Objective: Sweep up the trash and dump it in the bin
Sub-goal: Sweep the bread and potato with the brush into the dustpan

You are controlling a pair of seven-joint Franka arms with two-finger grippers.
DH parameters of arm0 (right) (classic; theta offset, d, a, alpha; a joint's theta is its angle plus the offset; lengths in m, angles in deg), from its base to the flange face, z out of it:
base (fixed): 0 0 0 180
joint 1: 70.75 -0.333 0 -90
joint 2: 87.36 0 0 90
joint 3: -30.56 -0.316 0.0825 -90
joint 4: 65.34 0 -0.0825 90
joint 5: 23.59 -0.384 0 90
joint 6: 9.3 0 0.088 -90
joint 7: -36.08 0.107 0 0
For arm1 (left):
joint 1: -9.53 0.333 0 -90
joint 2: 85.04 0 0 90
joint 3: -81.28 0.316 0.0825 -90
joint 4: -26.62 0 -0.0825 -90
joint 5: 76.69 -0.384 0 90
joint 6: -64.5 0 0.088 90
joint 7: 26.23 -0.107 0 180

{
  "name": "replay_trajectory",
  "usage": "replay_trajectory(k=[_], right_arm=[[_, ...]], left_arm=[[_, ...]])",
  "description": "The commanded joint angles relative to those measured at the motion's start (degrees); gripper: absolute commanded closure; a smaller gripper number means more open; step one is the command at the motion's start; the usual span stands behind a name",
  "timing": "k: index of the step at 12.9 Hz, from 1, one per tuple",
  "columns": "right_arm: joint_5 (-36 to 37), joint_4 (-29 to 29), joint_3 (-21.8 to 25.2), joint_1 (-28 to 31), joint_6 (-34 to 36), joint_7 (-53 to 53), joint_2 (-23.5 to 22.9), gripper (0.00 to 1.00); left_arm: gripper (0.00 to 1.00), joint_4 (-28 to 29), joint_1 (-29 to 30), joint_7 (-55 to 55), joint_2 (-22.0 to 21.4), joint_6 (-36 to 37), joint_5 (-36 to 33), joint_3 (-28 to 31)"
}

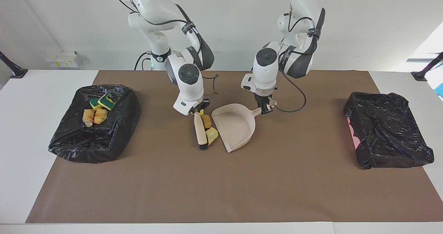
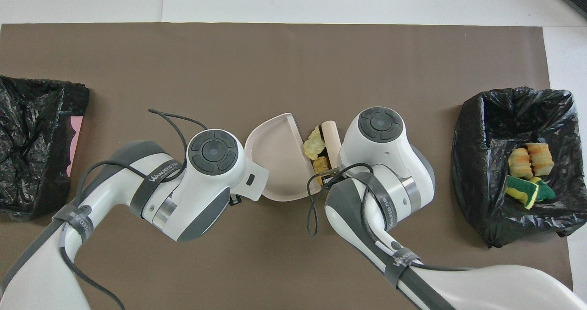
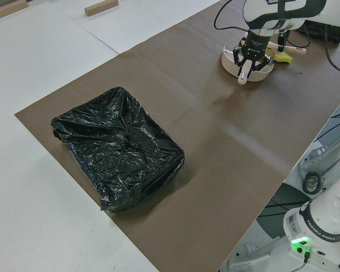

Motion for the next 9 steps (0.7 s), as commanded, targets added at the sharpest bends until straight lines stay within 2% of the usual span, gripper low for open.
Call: replay_trajectory(k=[1, 3, 5, 9], right_arm=[[-7.2, 1.4, -1.1, -2.0, -0.8, 0.9, -0.3, 1.0], [-9.2, 3.8, -1.3, -4.0, -1.0, 1.4, -0.8, 1.0], [-9.2, 3.8, -1.2, -3.0, 0.8, 1.5, 0.4, 1.0], [-8.2, 2.5, -0.9, 1.1, 7.4, 6.9, 6.7, 1.0]], left_arm=[[1.0, 2.1, -0.7, 0.0, -2.2, 0.7, 0.7, 0.6], [1.0, 2.3, -0.7, 0.0, -2.2, 0.5, 0.7, 0.6], [1.0, 2.4, -0.6, 0.0, -2.2, 0.3, 0.7, 0.5], [1.0, 1.8, -0.6, -7.2, -2.0, -0.2, 0.1, 0.6]])
